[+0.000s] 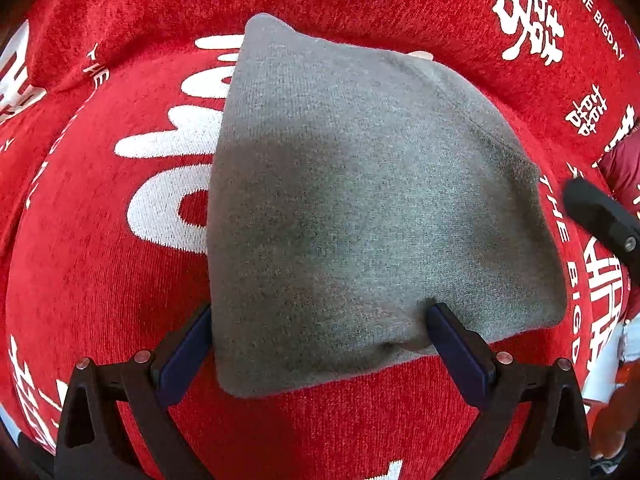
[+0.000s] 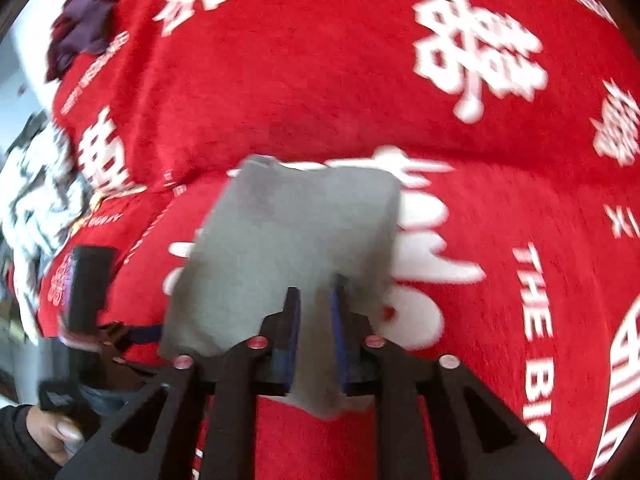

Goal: Fold small clothes
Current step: 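Release the bundle and pat it square with both grippers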

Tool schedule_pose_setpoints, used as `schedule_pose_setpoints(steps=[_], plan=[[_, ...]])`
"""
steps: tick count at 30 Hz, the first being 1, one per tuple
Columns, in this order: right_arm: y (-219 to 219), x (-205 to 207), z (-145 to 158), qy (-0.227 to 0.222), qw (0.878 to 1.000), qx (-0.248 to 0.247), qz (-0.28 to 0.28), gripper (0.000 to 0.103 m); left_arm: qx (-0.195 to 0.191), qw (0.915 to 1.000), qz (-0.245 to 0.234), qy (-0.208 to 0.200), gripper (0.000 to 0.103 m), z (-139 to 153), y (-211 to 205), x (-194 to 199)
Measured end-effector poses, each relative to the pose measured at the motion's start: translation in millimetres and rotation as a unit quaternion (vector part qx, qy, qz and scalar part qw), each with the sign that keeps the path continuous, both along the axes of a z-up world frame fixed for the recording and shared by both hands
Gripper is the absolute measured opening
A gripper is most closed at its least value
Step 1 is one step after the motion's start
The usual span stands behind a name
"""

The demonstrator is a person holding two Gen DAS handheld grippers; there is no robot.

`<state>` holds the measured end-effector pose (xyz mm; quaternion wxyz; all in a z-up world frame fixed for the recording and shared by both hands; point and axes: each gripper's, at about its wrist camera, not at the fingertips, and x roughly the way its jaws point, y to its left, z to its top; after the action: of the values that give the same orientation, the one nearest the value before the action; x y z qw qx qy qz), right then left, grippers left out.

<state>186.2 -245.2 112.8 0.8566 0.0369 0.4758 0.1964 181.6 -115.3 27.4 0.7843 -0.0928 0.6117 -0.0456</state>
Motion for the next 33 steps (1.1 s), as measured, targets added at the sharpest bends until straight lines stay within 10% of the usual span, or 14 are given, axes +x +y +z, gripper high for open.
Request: schedule_pose_setpoints(steps=[4, 6, 10, 14, 18, 22, 24, 33], plan=[[7.3, 25.5, -40.7, 0.058, 0.998, -0.01, 0.007, 0.049, -0.011, 0.9999, -0.01, 0.006, 0.103, -0.5, 4.6, -3.7], [-23.5, 31.5, -59.9, 0.083, 0.995, 0.037, -0.044, 0.004, -0.02, 0.9996, -0.013, 0.013, 0.103, 0.5, 11.4, -4.8], [-51.5, 21.4, -59.4, 0.095, 0.988, 0.098, -0.067, 0.0, -0.044, 0.999, 0.007, 0.01, 0.103, 11.5, 25.4, -7.4], [-32.6, -8.5, -23.6, 0.038, 0.998, 0.049, -0.018, 0.011, -0.06, 0.9976, 0.029, -0.02, 0.103, 23.5, 33.2, -11.3], [-11.3, -32.2, -20.0, 0.017, 0.998, 0.029, 0.043, 0.05, 0.004, 0.9999, 0.007, 0.013, 0.103, 0.2, 24.0, -9.6], [-26.7, -28.8, -63.2, 0.071, 0.997, -0.04, -0.013, 0.056, 0.001, 1.0, -0.007, 0.006, 0.103, 2.9, 30.5, -18.3], [-47.2, -31.3, -58.5, 0.083, 0.995, 0.022, -0.048, 0.059, 0.012, 0.9997, -0.016, -0.013, 0.103, 10.8, 36.5, -26.3], [-3.9, -41.6, -26.3, 0.007, 0.999, -0.041, 0.022, 0.059, 0.04, 0.9976, -0.035, -0.045, 0.103, 13.3, 38.7, -43.3]])
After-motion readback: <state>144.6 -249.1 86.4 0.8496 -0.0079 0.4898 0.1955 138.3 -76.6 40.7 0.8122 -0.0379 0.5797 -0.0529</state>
